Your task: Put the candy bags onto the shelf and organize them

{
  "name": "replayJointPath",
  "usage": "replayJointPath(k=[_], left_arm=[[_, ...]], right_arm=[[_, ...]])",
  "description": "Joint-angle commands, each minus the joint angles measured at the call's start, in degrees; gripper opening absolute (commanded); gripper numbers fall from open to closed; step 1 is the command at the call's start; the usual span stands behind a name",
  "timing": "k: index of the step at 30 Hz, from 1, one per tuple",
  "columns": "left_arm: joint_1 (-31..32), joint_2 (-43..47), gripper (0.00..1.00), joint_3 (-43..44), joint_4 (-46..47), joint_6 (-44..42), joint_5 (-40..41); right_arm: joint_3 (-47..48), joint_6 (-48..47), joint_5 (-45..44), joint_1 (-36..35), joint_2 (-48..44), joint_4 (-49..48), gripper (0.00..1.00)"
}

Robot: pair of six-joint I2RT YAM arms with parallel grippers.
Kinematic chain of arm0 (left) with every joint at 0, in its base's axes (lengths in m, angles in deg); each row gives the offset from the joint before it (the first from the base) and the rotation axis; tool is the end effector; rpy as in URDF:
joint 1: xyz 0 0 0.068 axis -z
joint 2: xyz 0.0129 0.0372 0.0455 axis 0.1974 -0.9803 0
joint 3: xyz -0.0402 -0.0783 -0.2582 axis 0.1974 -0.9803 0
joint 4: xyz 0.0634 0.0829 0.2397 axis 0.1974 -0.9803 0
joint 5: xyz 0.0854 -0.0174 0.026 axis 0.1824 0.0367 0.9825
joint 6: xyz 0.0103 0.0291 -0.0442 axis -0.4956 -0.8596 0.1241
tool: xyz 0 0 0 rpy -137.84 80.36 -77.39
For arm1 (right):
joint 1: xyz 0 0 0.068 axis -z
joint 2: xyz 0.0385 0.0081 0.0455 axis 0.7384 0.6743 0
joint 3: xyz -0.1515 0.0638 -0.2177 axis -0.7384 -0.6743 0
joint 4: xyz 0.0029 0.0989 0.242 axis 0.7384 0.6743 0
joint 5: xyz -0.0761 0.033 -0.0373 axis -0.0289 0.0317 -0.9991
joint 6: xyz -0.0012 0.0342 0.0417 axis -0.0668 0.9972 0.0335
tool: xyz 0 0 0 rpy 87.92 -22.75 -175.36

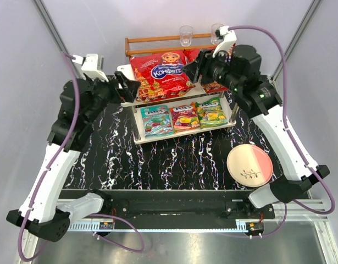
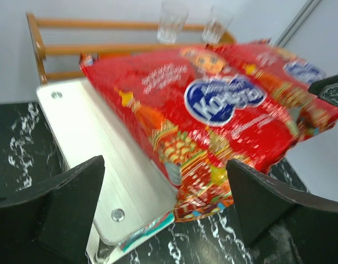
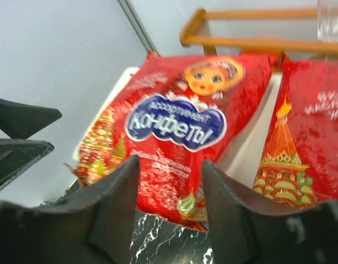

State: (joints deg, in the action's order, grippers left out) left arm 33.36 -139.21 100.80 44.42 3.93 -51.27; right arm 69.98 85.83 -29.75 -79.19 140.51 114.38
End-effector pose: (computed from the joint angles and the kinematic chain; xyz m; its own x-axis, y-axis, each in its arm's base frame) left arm 0.1963 -0.0814 0.4749 -0.2065 -0.2577 -0.9439 0.3779 0.8689 -0.3199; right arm 0.2608 0.1667 0.5101 -0.2942 0.1595 -0.9424 -0.5863 0.7485 0.3097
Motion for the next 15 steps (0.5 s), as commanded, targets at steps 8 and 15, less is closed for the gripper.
replayJointPath(k=[8,15], left_arm=[[-0.44,3.47,0.99,12.79,-8.81,-1.76,8.38],[-0.36,9.59,0.99,4.39,-12.26,-1.85,14.80]], right_arm=[[5.93,-4.75,-1.85,0.39,-6.00,0.52,0.89],[-14.62,-4.40,-9.93,0.48,-24.10,-3.43,1.00]])
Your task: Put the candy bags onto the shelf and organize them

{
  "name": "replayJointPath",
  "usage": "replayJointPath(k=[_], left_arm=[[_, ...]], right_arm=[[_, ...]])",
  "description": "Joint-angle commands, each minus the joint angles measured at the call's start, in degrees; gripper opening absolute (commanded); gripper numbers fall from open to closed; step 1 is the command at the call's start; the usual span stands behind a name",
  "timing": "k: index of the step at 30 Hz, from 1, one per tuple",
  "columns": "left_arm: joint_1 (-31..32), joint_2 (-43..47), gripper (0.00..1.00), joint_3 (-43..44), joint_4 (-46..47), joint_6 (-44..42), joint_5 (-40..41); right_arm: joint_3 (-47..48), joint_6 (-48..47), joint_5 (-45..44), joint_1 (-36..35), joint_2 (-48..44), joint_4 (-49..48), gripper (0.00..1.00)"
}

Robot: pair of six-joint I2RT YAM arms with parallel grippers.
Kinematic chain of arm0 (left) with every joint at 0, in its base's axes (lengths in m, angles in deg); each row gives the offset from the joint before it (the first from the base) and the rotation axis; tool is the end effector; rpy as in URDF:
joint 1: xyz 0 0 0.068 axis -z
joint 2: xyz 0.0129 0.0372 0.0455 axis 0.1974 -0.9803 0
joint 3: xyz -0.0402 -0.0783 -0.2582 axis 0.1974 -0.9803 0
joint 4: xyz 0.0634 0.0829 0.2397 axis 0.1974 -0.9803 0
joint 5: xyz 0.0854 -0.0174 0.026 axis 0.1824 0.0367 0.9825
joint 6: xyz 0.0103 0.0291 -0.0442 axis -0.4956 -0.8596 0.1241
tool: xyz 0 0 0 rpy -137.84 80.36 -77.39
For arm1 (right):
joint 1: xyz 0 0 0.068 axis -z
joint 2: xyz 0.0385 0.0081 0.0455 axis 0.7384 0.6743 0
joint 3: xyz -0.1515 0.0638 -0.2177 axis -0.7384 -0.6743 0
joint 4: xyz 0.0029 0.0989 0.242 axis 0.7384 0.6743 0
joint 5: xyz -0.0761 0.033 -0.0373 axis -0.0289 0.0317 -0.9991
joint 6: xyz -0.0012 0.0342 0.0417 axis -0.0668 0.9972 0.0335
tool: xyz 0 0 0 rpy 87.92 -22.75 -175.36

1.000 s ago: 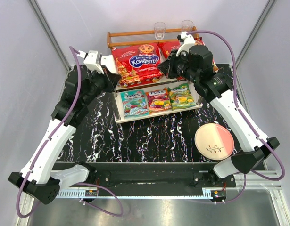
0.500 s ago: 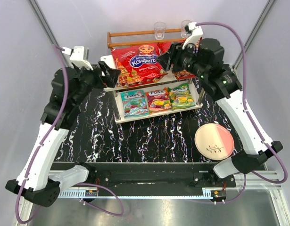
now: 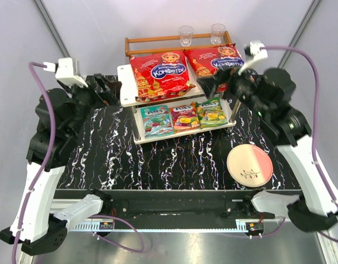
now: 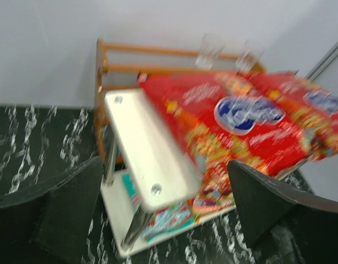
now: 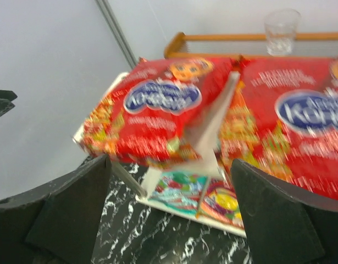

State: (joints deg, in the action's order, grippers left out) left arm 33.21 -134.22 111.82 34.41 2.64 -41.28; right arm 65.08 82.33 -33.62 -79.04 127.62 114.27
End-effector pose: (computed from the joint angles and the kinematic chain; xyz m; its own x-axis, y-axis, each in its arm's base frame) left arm 0.1376 -0.0506 0.5270 -0.0563 -0.2932 -0.9544 0.2526 0.9206 -0.2978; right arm 0.1947 0.1226 0.5407 -0.1284 0.1953 -0.9723 -0.5789 0.7813 0.2334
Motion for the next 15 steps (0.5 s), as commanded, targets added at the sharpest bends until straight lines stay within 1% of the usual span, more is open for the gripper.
replayJointPath(k=[1,2,3,5,8,9,10,12,13,15], left_arm=[[-0.29,6.20,0.99,-8.32,-1.02,-0.21,5.25],[-0.20,7.70,0.99,-9.90,-0.75,0.06,5.78],[-0.20,10.23,0.99,-12.44,-0.57,0.58,6.39],[-0.29,13.67,0.99,-14.48,-1.18,1.11,7.36],[-0.20,18.24,0.99,-19.57,-1.79,2.07,9.82],[-0.29,19.30,0.99,-22.46,-2.06,2.43,10.17],[-0.29,20.27,0.99,-23.88,-2.15,2.78,10.26],[-0.20,22.65,0.99,-27.73,-3.28,3.40,10.61],[-0.20,23.35,0.99,-28.98,-3.81,3.66,10.96],[-0.20,25.46,0.99,-32.31,-5.39,5.06,12.19]], right_arm=[[-14.10,-0.82,-7.29,0.24,-13.41,-3.68,1.00],[-16.06,-0.47,-8.95,0.33,-17.43,-3.59,1.00],[-17.91,-0.38,-9.49,0.24,-19.30,-3.50,1.00],[-22.57,0.41,-11.59,0.33,-23.42,-2.37,1.00],[-27.85,2.25,-15.98,0.24,-26.78,1.14,1.00],[-29.51,2.78,-17.05,0.24,-27.48,2.46,1.00],[-33.18,4.09,-18.01,0.24,-29.49,2.65,1.00],[-37.51,5.76,-19.51,0.24,-31.96,2.56,1.00],[-41.62,7.43,-19.78,0.33,-34.67,2.56,1.00],[-45.33,8.93,-20.57,0.24,-37.41,2.82,1.00]])
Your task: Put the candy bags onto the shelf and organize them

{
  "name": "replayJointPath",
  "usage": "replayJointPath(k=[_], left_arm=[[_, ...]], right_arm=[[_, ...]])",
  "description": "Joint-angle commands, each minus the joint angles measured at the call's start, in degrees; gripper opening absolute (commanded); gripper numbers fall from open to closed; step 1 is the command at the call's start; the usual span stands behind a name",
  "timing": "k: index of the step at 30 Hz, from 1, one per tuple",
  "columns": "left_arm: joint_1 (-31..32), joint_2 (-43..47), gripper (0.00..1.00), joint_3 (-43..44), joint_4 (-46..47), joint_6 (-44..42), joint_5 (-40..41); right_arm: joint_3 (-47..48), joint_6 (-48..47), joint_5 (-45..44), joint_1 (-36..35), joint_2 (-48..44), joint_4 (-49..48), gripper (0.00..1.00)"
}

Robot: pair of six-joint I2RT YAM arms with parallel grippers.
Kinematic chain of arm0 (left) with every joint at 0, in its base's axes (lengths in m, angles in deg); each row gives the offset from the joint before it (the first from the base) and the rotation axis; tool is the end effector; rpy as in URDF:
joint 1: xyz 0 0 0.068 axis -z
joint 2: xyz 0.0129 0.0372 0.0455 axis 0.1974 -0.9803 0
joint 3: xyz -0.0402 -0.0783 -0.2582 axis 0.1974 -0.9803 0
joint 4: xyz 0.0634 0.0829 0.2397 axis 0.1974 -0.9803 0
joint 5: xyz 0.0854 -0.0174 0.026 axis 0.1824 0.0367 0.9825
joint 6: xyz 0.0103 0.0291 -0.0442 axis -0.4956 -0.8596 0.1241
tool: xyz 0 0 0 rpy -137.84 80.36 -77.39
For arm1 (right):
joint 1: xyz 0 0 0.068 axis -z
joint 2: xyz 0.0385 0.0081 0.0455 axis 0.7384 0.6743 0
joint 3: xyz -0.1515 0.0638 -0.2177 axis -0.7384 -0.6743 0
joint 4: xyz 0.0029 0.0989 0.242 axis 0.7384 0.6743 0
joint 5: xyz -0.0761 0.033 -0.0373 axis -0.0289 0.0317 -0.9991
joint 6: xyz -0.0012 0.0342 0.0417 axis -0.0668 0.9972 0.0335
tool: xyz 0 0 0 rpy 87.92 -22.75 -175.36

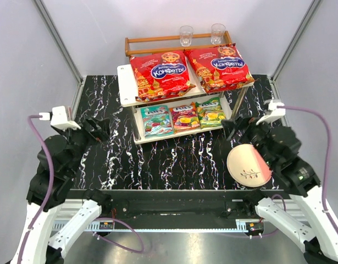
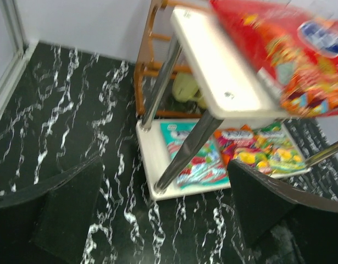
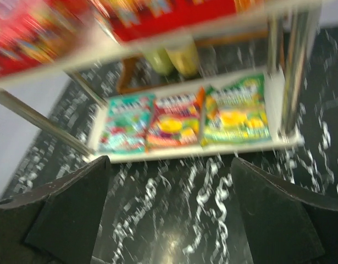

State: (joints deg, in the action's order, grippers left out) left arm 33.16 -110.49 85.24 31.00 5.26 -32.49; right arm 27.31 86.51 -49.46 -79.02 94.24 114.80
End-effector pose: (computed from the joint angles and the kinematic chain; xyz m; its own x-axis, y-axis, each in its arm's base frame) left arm 0.0765 -0.0203 0.4292 -0.1121 -0.3063 -0.9453 0.0737 0.9461 -0.3153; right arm 0.1037 0.0554 0.4307 -0.1662 0.2491 -0.9541 -0.3150 0.9035 0.2907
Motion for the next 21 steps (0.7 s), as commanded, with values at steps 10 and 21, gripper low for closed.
replayJointPath(k=[10,21], left_arm=[[-0.25,12.27,0.99,-19.72,-3.74,7.71,3.85],[-0.16,18.43,0.99,-22.54,-5.59,11.59,6.49]], right_arm=[[-22.61,15.39,-5.35,0.22,-17.13,8.28,1.00],[-27.53,24.97,-6.22,0.13,-20.30,11.44,1.00]])
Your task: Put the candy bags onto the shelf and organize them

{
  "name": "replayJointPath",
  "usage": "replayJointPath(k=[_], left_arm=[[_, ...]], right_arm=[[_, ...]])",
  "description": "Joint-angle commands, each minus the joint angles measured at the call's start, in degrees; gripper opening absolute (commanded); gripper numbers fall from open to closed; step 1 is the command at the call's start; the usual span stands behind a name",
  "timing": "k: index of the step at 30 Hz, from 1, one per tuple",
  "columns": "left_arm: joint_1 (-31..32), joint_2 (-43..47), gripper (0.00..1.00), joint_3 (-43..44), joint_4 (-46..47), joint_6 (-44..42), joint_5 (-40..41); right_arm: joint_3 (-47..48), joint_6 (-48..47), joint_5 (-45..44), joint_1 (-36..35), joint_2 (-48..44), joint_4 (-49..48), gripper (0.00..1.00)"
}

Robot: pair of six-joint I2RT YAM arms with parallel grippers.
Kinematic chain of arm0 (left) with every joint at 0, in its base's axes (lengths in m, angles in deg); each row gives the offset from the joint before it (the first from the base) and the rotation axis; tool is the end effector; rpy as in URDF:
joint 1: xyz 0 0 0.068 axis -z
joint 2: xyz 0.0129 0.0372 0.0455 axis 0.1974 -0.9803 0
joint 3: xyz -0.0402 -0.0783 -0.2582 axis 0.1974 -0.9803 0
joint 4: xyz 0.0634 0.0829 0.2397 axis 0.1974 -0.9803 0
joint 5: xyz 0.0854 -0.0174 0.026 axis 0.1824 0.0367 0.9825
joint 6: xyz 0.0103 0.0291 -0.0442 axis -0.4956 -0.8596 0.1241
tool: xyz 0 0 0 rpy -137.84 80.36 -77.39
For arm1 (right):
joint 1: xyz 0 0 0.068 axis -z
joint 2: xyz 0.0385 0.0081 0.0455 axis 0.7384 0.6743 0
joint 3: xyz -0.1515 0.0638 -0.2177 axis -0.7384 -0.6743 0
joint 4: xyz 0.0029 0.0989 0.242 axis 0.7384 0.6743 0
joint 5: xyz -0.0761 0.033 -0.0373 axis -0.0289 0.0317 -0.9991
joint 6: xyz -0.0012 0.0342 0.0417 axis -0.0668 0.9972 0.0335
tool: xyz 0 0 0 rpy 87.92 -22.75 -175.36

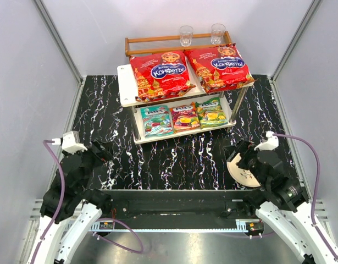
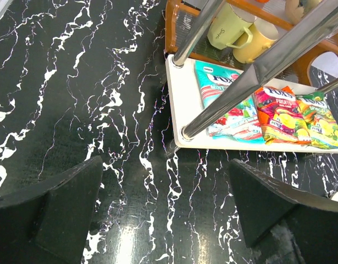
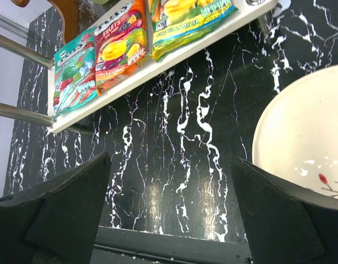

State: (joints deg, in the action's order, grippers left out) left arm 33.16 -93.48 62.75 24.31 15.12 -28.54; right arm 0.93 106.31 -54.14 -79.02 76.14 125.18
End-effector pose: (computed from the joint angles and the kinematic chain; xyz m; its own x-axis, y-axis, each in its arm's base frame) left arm 0.0586 -0.0107 0.3181 -0.2634 -0.3966 -0.8794 -0.0907 0.9177 -0.3868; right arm 0.0805 0.0379 0.2947 -0.4399 0.4190 -0.7943 -0.0286 0.8775 0.4787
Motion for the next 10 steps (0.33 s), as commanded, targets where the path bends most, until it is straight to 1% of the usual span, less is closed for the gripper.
replayJointPath(k=[1,5,10], left_arm=[[-0.16,1.95,0.99,-0.05,1.01,1.73,2.71],[-0.16,3.18,0.99,-0.66,1.01,2.17,3.94],[-0.16,2.57,0.99,-0.58,1.27,1.73,3.76]], right_arm=[[-1.32,5.78,-1.63,0.22,-3.17,1.15,1.00],[-1.85,6.67,-1.89,0.22,-4.49,1.32,1.00],[-1.33,6.05,-2.25,0.13,-3.01,1.50,1.00]])
